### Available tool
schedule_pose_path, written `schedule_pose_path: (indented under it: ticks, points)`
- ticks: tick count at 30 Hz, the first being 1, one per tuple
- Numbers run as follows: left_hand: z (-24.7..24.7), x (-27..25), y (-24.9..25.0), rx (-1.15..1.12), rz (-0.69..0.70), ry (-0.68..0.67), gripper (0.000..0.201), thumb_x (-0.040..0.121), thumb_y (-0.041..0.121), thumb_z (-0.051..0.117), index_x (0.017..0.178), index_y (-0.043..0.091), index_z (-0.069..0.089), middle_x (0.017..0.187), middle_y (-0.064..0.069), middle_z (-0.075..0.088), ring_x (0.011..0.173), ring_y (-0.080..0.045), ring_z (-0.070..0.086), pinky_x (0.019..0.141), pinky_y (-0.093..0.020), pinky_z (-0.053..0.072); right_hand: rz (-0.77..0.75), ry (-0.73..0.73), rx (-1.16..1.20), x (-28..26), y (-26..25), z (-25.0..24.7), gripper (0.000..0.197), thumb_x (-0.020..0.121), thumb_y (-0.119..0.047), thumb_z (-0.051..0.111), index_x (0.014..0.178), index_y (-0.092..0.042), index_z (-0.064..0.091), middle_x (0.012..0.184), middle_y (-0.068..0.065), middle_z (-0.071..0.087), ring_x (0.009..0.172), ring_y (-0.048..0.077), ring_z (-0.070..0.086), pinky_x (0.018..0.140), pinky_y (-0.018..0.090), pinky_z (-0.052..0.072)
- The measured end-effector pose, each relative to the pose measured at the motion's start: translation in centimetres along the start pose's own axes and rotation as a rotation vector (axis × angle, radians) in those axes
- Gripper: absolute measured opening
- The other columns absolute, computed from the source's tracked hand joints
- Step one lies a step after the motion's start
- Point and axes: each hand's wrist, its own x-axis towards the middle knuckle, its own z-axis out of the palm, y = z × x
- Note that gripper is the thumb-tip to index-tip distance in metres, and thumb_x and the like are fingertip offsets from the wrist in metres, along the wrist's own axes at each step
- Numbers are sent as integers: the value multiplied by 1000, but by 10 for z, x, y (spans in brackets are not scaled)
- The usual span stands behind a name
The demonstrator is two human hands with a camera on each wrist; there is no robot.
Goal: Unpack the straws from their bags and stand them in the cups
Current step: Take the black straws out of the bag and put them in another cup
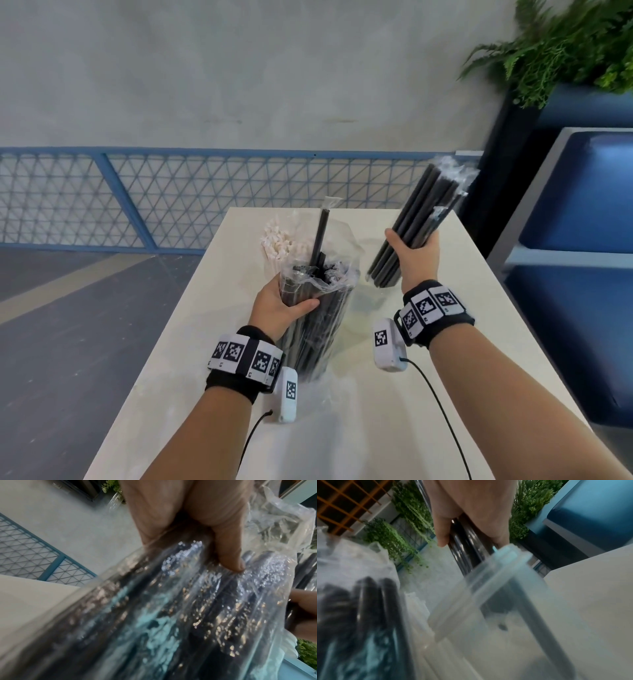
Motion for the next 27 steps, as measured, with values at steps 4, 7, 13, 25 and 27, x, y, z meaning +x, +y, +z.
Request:
schedule_pose_path:
  ticks: [4,7,13,25,27]
  points:
    - [-1,0,0,-15,-1,-4,45,66,10,81,106,13,59,97,-1,69,94,-16,66,87,-28,49,3,-48,-36,-2,15,1,49,71,-12,79,110,-19,50,107,-1,62,98,15,60,85,26,50]
    - [-1,-1,1,-25,4,-10,46,67,9,81,107,12,59,97,0,68,93,-15,65,85,-26,48,-29,-64,-93,-4,15,2,52,71,-13,78,115,-19,50,103,-3,57,89,5,57,75,15,50]
    - [-3,-2,-1,-32,17,-9,45,66,9,82,105,14,59,95,2,69,91,-13,65,82,-22,49,-373,-6,-352,-21,-10,9,51,73,-21,77,115,-13,51,112,-5,51,105,7,48,95,16,37]
    - [-16,-7,-14,-176,3,-49,79,49,19,91,118,5,55,105,-3,70,101,-17,66,88,-26,52,-76,-576,-778,-80,-18,27,51,88,-41,55,122,-4,42,96,10,60,86,30,65,79,40,52]
    - [-17,-9,-14,-192,-7,-61,90,41,23,92,121,6,52,110,-6,68,105,-18,65,92,-33,51,27,-578,-617,-84,-20,28,42,89,-25,58,122,-3,45,87,0,55,81,28,65,79,44,56]
